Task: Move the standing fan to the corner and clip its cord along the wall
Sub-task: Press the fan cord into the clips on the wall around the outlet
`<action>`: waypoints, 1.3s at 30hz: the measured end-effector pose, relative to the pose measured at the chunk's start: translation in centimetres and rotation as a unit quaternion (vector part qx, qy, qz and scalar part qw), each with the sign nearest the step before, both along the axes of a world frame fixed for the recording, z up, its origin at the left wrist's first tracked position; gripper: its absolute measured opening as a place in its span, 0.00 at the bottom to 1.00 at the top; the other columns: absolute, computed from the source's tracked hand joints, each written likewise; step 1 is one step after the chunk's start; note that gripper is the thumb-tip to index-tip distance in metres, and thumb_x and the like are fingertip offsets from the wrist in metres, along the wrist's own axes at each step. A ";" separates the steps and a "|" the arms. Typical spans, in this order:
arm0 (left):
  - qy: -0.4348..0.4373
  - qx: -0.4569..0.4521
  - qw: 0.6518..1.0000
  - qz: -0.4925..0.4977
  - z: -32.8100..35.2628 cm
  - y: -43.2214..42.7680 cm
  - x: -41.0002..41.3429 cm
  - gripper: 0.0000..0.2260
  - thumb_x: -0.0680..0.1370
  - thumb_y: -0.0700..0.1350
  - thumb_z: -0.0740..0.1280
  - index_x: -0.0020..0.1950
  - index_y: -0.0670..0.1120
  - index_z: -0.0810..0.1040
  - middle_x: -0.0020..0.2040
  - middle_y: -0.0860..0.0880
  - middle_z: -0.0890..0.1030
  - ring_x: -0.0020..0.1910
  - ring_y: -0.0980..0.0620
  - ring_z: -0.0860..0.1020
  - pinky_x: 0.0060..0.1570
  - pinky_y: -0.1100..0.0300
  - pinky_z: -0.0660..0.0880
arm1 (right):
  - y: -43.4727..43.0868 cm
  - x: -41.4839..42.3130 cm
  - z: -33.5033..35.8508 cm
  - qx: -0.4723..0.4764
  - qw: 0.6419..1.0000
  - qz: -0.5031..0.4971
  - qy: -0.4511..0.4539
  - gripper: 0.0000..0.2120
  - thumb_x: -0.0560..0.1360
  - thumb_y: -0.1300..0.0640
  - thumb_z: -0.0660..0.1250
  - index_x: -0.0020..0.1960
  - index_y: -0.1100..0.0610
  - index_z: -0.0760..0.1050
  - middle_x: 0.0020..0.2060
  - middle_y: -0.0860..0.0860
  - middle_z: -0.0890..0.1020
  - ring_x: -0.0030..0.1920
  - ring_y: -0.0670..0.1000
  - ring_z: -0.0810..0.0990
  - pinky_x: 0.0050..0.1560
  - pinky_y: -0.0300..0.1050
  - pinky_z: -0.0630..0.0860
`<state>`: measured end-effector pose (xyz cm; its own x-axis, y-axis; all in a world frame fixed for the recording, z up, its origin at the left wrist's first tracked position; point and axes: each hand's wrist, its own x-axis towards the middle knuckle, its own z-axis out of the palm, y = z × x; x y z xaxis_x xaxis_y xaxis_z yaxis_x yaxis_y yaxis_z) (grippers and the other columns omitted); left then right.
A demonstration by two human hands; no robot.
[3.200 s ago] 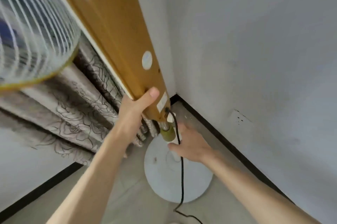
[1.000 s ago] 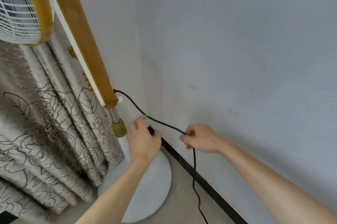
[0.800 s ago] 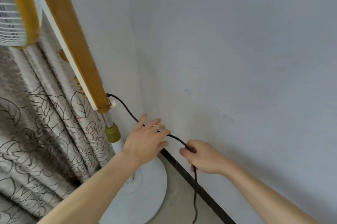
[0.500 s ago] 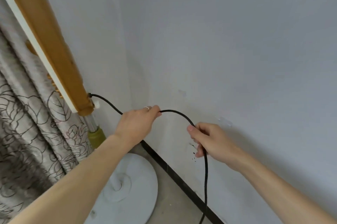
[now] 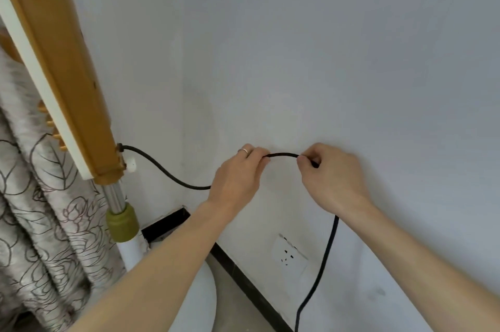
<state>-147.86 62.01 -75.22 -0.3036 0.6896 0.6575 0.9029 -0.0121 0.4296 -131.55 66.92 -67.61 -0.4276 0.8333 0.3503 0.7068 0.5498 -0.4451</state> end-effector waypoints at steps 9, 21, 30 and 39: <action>-0.092 -0.055 0.994 0.021 -0.6 1.7 -2.1 0.10 0.83 0.49 0.60 0.58 0.50 0.79 0.46 0.49 0.84 0.44 0.45 0.80 0.43 0.47 0.77 | -0.1 -2.5 -0.4 -0.031 0.999 0.028 0.014 0.06 0.79 0.54 0.59 0.54 0.51 0.73 0.39 0.49 0.86 0.43 0.52 0.82 0.43 0.50 0.80; 0.053 -0.129 0.987 0.079 -1.3 1.6 -5.4 0.12 0.85 0.52 0.53 0.57 0.48 0.73 0.48 0.48 0.81 0.41 0.41 0.79 0.34 0.53 0.72 | -0.6 -2.7 -0.8 -0.296 0.952 0.051 0.054 0.07 0.77 0.57 0.64 0.55 0.54 0.71 0.38 0.50 0.83 0.30 0.49 0.85 0.41 0.47 0.83; 0.026 -0.167 0.969 0.178 -2.6 0.5 -10.2 0.09 0.84 0.47 0.54 0.56 0.46 0.72 0.47 0.44 0.80 0.37 0.42 0.76 0.32 0.55 0.65 | -1.2 0.2 -0.9 -0.435 0.895 0.099 -0.005 0.11 0.81 0.53 0.60 0.44 0.55 0.76 0.32 0.48 0.77 0.27 0.45 0.76 0.33 0.41 0.77; 0.023 -0.136 0.987 0.082 -1.5 1.7 -5.9 0.21 0.80 0.47 0.64 0.73 0.49 0.68 0.69 0.44 0.74 0.63 0.41 0.73 0.60 0.48 0.70 | -0.4 -2.5 1.2 -0.040 0.987 0.007 -0.158 0.15 0.78 0.57 0.56 0.50 0.54 0.82 0.41 0.54 0.84 0.43 0.59 0.81 0.40 0.47 0.77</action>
